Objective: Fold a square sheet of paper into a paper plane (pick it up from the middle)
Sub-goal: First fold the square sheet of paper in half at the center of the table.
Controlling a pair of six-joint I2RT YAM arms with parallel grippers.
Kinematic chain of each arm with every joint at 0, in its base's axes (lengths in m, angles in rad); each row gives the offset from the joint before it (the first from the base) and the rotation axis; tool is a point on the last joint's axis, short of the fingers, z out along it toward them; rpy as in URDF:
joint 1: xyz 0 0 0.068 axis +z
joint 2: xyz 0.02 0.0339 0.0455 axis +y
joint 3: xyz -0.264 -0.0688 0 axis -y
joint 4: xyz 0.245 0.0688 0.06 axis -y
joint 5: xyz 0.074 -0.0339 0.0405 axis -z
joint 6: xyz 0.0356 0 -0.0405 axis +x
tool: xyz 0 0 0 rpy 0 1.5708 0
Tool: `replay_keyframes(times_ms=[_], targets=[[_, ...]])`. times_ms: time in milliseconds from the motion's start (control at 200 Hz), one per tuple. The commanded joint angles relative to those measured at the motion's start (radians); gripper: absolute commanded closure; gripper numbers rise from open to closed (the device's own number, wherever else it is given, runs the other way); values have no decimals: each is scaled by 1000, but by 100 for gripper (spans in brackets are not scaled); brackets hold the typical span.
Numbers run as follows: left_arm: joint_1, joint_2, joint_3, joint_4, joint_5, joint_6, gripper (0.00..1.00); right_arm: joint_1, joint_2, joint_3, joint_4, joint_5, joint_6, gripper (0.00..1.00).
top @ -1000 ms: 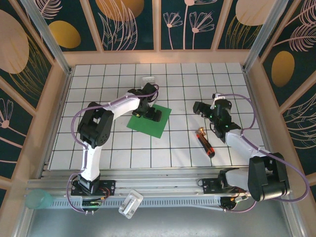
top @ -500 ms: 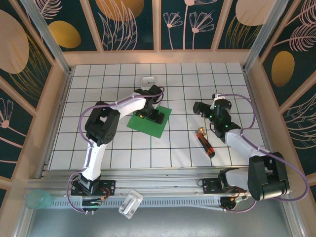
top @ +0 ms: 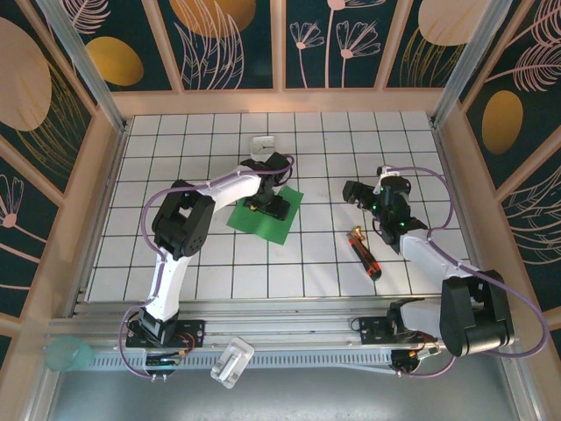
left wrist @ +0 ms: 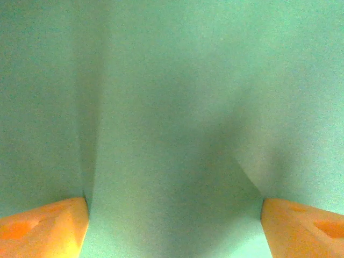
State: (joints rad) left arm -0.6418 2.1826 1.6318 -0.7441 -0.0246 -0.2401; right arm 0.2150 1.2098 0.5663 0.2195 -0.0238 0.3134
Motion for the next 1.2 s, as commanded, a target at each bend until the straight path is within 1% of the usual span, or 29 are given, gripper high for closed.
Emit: replay_keyframes(times_ms=[0,110,215,260,290,315,345,380,430,460,490,500,505,555,595,641,711,746,806,911,1026,1081,1131,1196], targets=[[-6,25,-58,7,-4,-18,18,-6,13,5,-11,17,-13,5],[-6,-6,-78,62,30,-29,22,-6,20,7,-11,14,-9,5],[-4,-48,-110,143,82,-63,33,-6,22,14,-16,8,-5,5],[-5,-74,-136,197,129,-85,39,-7,21,17,-20,7,-6,5],[-3,-99,-159,240,167,-102,45,-6,18,19,-24,5,-6,5],[0,-124,-182,287,215,-120,49,-6,17,21,-28,6,-6,5],[6,-158,-217,350,290,-142,56,-6,12,25,-34,5,-5,5],[15,-206,-271,457,399,-184,61,-7,5,30,-46,6,-6,5],[32,-298,-382,677,553,-291,63,-7,-8,39,-65,3,-6,5],[44,-352,-467,861,639,-406,64,-7,-20,45,-77,0,-5,5],[59,-403,-550,1052,703,-530,64,-6,-34,49,-88,-5,-4,5],[63,-416,-579,1108,721,-569,63,-6,-38,50,-91,-6,-2,5],[67,-421,-592,1108,727,-588,63,-5,-41,51,-92,-7,-1,5],[85,-461,-718,1401,757,-801,66,-3,-67,56,-103,-27,3,5],[93,-463,-789,1568,761,-923,67,-4,-85,58,-105,-56,8,5],[93,-463,-847,1694,761,-1019,67,1,-99,59,-101,-103,14,5],[95,-440,-923,1822,751,-1106,67,14,-107,63,-92,-189,23,5],[96,-431,-951,1840,737,-1114,67,28,-107,67,-88,-221,23,5],[96,-418,-977,1814,719,-1088,67,50,-99,72,-78,-274,24,6],[96,-411,-992,1658,673,-962,66,91,-49,71,-44,-373,45,7],[96,-416,-996,1491,613,-818,63,147,53,73,22,-436,111,12],[97,-414,-993,1406,582,-756,63,176,110,75,79,-461,165,16],[97,-414,-989,1339,547,-702,62,200,168,80,144,-491,219,23],[96,-411,-992,1298,511,-661,62,232,242,94,210,-511,287,33]])
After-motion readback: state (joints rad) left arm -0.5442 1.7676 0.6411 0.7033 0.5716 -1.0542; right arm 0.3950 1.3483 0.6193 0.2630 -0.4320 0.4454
